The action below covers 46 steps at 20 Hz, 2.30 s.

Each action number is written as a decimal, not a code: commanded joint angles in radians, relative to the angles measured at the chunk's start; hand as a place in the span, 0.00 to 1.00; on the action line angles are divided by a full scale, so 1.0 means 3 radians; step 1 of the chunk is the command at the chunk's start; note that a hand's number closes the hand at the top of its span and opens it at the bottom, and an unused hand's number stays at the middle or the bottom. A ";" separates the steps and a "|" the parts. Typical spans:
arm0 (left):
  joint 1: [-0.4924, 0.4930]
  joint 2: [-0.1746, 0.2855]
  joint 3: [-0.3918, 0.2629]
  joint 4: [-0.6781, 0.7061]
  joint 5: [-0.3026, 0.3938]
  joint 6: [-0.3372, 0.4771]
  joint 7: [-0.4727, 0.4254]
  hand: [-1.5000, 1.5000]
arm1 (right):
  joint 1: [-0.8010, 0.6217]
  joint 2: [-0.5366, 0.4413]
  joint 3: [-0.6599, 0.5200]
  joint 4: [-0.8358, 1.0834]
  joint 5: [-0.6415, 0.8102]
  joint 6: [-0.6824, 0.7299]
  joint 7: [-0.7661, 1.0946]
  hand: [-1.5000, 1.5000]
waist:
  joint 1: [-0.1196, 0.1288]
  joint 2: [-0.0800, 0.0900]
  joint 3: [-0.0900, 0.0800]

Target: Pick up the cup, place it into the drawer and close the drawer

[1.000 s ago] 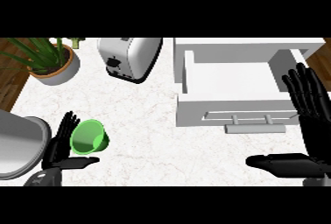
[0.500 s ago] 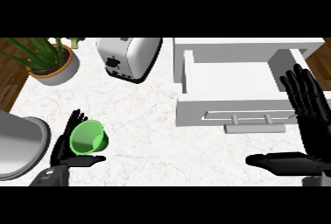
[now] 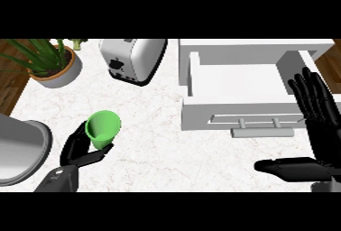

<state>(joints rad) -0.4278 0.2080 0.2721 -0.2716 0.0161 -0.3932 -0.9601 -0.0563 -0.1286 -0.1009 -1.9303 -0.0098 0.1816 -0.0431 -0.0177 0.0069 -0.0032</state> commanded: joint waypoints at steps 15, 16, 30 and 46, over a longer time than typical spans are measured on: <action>-0.0100 -0.0040 0.0403 -0.0177 0.0500 -0.0121 -0.0473 1.00 | -0.0199 -0.0056 -0.0054 0.0096 0.0015 -0.0017 0.0087 0.00 | 0.0012 0.0002 0.0001; -0.0047 0.0028 0.0416 -0.0107 0.0495 -0.0232 -0.0563 1.00 | -0.0047 -0.0057 -0.0027 -0.0074 -0.0008 0.0029 0.0086 0.00 | -0.0027 0.0007 -0.0002; -0.0399 -0.0183 0.0055 -0.1178 0.0509 -0.0131 0.0045 1.00 | -0.0091 -0.0067 -0.0109 0.0086 0.0056 -0.0028 0.0049 0.00 | 0.0100 -0.0045 0.0015; -0.1336 -0.0690 -0.0597 -0.2691 0.0358 0.1248 0.1961 1.00 | -0.0036 -0.0236 -0.0418 0.0063 -0.0283 0.0169 0.0043 0.00 | 0.0043 -0.0031 0.0013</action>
<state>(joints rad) -0.7388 0.0151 0.1188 -1.0297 0.1416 -0.0894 -0.4943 -0.0645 -0.1715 -0.1833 -1.9295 -0.0511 0.2021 -0.0137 0.0004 -0.0044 0.0007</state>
